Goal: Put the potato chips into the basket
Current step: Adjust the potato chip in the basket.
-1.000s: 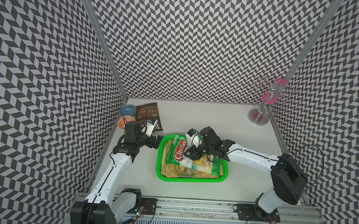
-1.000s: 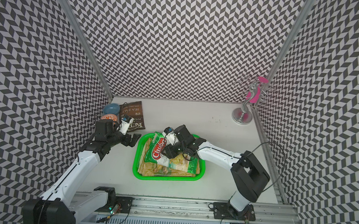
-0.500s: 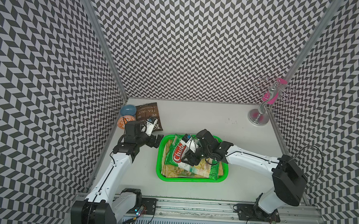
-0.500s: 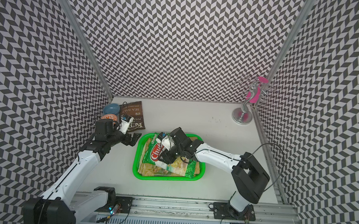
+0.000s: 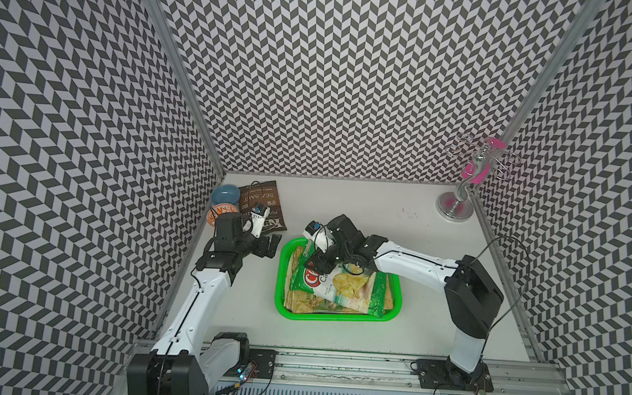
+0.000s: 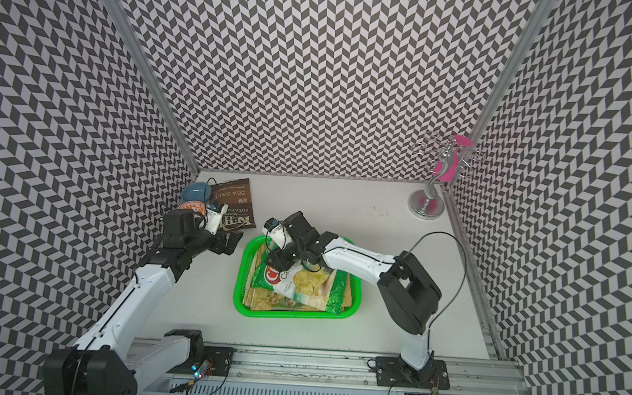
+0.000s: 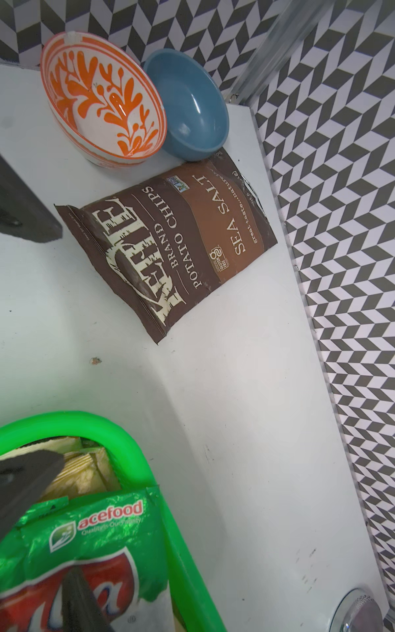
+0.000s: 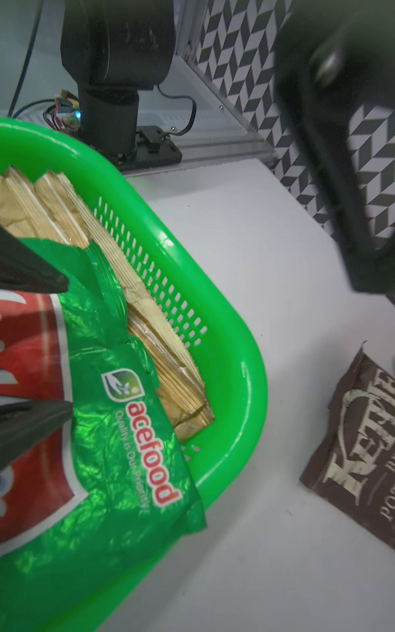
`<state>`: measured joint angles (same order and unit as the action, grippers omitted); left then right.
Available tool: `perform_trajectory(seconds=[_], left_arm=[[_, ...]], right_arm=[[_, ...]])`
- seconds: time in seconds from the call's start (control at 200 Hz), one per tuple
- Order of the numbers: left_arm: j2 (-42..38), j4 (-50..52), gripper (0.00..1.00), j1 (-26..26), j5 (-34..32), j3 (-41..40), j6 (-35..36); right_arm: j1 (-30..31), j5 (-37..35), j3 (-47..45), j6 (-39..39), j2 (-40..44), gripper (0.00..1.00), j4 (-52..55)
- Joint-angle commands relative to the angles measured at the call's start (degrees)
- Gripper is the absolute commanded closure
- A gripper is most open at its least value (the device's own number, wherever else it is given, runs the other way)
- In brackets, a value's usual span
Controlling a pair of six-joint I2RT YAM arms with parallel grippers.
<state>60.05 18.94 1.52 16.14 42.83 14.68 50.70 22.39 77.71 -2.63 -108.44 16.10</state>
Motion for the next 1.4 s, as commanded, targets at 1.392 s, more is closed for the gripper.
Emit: perform_trajectory(seconds=[1.392], left_arm=[[19.2,-3.2,0.01,-0.7,-11.4,4.2,14.3]], right_arm=[[-2.1,-5.9,-32.3,-8.1,39.8,0.44,-12.0]])
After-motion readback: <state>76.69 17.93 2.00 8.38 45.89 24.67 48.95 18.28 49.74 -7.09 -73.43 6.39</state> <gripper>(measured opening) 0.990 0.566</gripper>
